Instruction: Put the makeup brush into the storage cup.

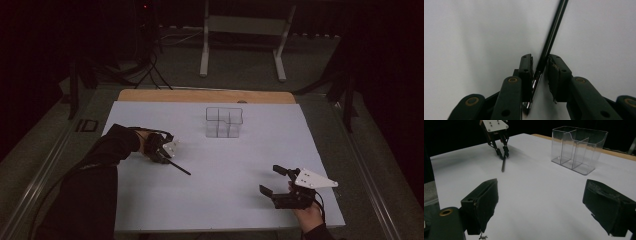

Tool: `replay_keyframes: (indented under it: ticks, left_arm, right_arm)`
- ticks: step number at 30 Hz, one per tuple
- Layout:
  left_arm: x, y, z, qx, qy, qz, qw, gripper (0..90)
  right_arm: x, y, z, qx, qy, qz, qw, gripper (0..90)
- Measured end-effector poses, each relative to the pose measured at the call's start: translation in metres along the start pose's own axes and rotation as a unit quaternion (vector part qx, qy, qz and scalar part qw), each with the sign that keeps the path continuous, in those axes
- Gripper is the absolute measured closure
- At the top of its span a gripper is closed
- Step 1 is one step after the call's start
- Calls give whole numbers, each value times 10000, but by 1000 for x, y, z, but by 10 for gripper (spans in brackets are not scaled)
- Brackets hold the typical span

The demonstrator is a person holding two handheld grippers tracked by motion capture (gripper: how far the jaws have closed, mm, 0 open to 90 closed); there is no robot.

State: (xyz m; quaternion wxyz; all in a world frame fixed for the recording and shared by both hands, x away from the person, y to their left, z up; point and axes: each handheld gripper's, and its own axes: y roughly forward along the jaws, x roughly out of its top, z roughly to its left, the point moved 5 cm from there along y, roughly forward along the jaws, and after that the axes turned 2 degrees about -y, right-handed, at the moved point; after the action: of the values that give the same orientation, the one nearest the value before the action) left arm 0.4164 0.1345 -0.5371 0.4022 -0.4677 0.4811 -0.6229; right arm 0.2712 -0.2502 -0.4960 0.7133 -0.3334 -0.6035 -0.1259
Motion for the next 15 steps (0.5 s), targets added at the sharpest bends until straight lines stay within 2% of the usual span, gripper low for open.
replay_keyframes:
  ticks: [10,15]
  left_arm:
    - [2,1,1,-252,39,99,9996,828]
    - [3,0,2,-266,4,147,9995,839]
  right_arm:
    - [0,0,0,2,10,10,10000,132]
    - [0,0,1,16,6,20,10000,132]
